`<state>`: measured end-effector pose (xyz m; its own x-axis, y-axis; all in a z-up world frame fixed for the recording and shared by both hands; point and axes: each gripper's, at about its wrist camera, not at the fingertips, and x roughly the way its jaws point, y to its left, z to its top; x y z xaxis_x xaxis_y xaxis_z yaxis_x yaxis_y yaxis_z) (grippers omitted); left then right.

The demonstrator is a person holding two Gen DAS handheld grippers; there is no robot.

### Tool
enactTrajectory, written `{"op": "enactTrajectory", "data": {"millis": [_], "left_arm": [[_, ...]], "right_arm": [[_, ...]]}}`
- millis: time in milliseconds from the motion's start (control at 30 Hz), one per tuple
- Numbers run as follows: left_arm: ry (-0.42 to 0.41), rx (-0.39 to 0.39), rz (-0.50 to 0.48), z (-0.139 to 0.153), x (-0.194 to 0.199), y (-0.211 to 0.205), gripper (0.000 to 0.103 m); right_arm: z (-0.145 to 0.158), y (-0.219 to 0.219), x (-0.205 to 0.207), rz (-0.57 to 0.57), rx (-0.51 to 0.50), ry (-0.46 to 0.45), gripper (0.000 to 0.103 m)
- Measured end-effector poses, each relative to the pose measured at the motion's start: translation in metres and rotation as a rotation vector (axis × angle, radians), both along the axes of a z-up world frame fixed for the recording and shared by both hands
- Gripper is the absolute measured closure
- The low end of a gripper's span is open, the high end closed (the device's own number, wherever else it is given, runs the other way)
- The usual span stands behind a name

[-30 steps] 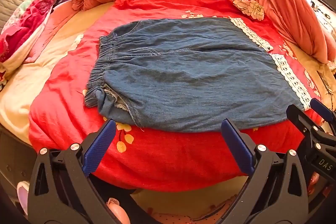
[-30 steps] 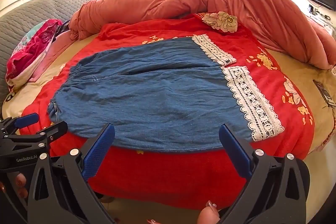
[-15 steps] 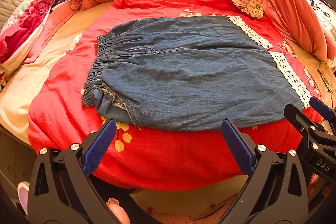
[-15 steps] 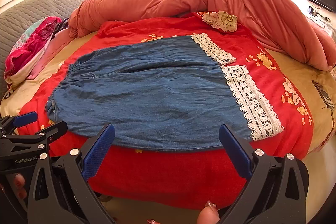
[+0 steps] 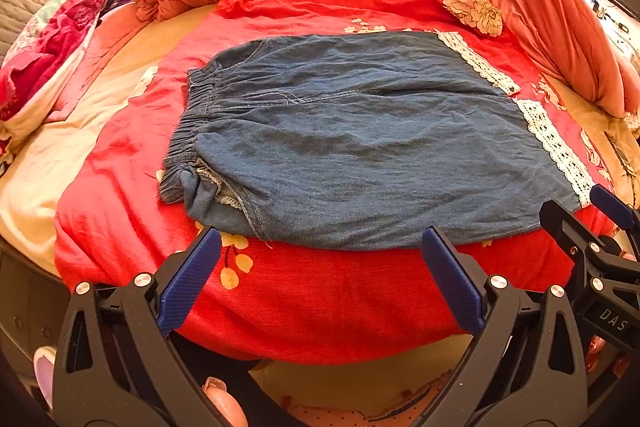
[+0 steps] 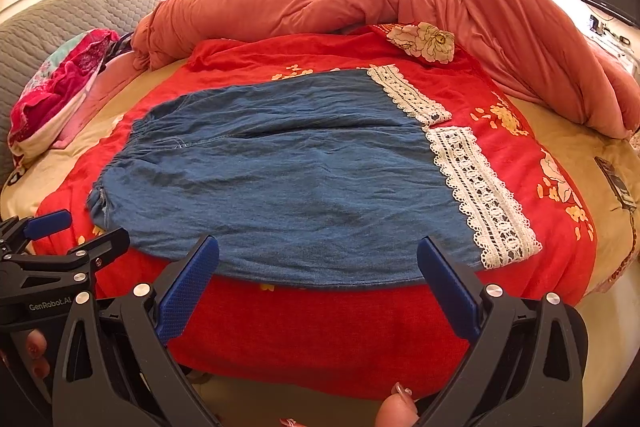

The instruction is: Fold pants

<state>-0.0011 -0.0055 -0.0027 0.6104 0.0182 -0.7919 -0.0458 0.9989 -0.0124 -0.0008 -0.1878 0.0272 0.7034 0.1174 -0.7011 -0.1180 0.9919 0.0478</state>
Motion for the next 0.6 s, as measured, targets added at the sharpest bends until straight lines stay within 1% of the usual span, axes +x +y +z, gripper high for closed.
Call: {"op": "enactTrajectory", "data": {"millis": [300, 600], "left_arm": [[-0.001, 0.008, 0.01, 0.0006, 0.0001, 0.0014, 0.009], [0.002, 0.0, 0.02, -0.0053, 0.0022, 0.0069, 0.009]], "right_arm": [[-0.0019, 0.005, -0.0008, 0.004, -0.001, 0.002, 0.004], [-0.0015, 0.0067, 0.003, 0.005, -0.009, 0.002, 0.004]]}}
